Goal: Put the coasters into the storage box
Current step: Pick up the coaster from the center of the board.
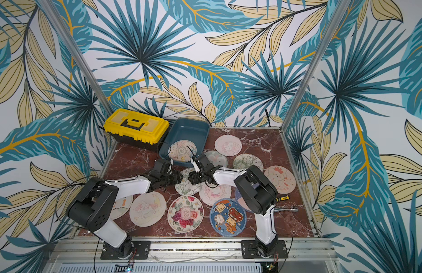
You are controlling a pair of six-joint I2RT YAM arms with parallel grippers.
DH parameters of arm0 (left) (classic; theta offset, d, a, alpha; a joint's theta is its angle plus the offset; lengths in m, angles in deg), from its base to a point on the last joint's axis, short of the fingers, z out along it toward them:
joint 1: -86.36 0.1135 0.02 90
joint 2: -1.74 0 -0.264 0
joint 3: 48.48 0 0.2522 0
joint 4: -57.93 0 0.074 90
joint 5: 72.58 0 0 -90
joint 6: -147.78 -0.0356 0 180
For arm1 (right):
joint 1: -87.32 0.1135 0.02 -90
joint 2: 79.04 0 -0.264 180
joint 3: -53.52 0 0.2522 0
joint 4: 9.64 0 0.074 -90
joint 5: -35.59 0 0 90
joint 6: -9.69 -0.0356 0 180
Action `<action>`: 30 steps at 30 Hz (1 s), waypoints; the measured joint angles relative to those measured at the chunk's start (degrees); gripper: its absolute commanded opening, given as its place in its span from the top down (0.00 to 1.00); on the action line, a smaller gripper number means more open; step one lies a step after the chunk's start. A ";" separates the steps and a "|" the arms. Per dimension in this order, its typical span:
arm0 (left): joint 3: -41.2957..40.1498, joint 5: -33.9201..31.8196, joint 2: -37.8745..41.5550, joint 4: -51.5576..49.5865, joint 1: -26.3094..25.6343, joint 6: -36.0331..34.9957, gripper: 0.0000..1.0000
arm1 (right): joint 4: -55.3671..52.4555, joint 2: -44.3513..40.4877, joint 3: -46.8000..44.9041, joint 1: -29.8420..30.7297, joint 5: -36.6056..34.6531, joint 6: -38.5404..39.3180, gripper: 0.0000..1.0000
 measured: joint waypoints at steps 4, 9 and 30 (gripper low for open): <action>0.24 0.24 -0.24 0.00 -0.13 0.07 0.47 | -0.09 0.02 -0.31 0.09 -0.11 -0.26 0.65; 0.31 -0.24 -0.28 0.02 -0.28 0.46 0.47 | -0.74 0.02 -0.31 0.31 -0.63 -0.28 0.82; -1.66 -9.57 12.22 -5.75 0.61 0.83 0.45 | -3.67 -4.68 -0.17 0.61 -1.92 0.57 1.00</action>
